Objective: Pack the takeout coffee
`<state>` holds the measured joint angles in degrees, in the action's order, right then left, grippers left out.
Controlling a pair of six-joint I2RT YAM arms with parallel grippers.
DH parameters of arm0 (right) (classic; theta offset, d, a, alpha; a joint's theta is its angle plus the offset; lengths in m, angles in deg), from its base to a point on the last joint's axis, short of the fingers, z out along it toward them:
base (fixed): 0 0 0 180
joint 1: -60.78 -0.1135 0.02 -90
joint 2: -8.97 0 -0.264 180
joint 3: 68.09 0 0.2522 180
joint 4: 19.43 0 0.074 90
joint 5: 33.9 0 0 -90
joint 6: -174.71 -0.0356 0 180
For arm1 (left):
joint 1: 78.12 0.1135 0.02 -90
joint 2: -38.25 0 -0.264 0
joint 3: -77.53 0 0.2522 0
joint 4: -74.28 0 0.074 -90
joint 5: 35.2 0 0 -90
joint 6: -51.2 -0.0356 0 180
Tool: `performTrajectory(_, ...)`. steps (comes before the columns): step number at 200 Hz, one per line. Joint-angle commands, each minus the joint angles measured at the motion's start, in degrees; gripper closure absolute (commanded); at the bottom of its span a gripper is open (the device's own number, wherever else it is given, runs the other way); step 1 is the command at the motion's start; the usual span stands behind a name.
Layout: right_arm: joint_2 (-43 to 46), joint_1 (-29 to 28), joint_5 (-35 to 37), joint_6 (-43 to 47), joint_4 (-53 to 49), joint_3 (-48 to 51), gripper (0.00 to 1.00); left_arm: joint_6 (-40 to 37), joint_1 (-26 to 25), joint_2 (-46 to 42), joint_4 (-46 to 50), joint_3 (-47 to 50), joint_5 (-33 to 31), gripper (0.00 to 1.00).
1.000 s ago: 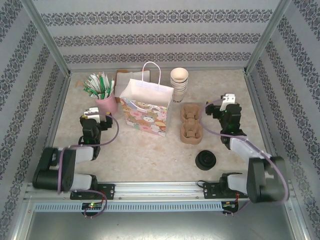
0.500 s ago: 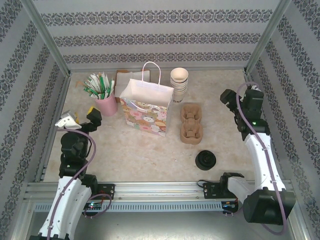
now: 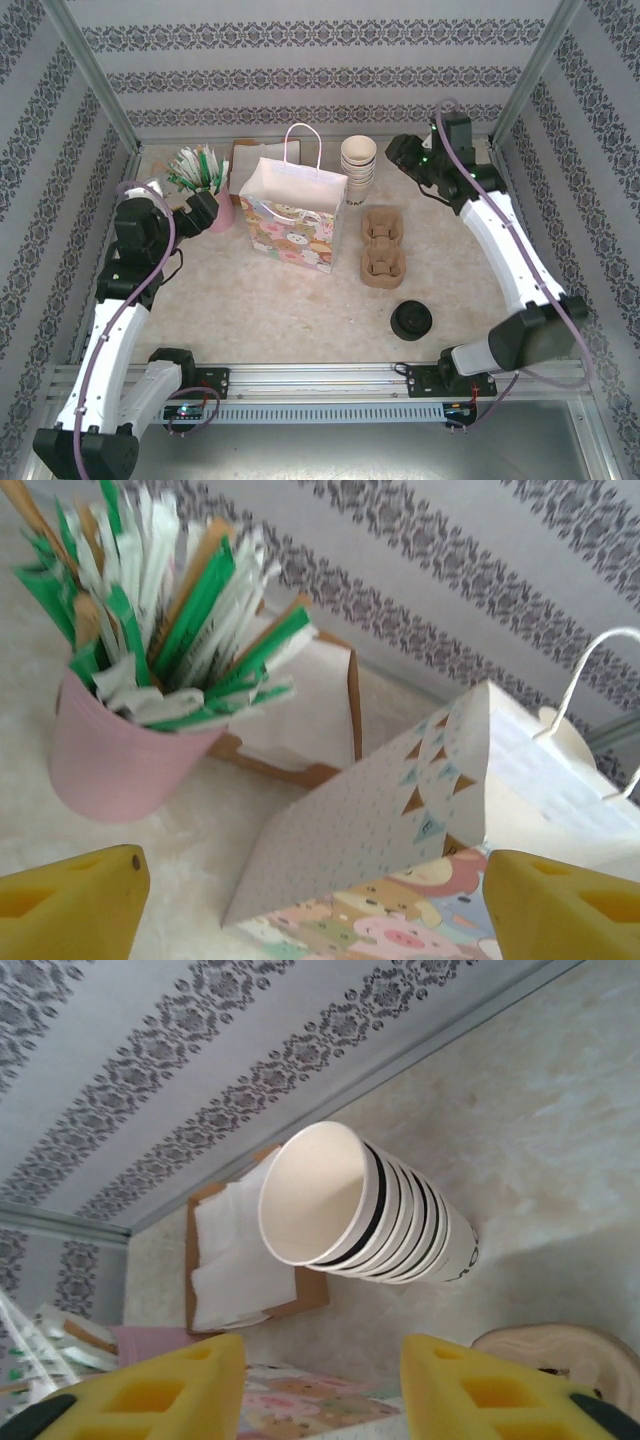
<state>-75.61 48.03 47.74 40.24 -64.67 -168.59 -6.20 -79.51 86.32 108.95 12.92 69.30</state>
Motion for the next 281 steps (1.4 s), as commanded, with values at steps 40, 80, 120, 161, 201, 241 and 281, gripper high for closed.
performTrajectory(40, -10.95, -2.31, 3.47, -1.44, -2.53, -7.31, 0.67, 1.35, 0.42, 1.23, 5.18, -2.15, 3.51, 0.26)
performTrajectory(80, -14.64, -2.78, 3.54, -2.63, -0.85, -8.45, 0.71, 1.76, 0.42, 1.23, 4.48, -1.7, 4.06, 0.31)
performTrajectory(120, -17.17, -2.74, 3.38, -3.94, 0.39, -9.68, 0.72, 2.18, 0.42, 1.98, 4.83, -1.49, 3.33, 0.35)
performTrajectory(161, -18.43, -2.84, 2.3, -4.74, 2.46, -10.2, 0.72, 3.16, 0.43, 1.78, 4.14, -1.29, 3.94, 0.35)
performTrajectory(201, -19.79, -2.72, 3.24, -5.27, 2.68, -10.84, 0.75, 3.43, 0.43, 1.68, 4.23, -1.67, 4.23, 0.36)
performTrajectory(241, -21.28, -2.67, 3.18, -5.62, 3.01, -12.72, 0.76, 3.93, 0.42, 1.82, 4.23, -1.56, 5.09, 0.37)
performTrajectory(281, -22.34, -2.69, 3.35, -5.7, 2.36, -13.32, 0.79, 4.27, 0.42, 1.8, 4.22, -1.45, 5.12, 0.38)
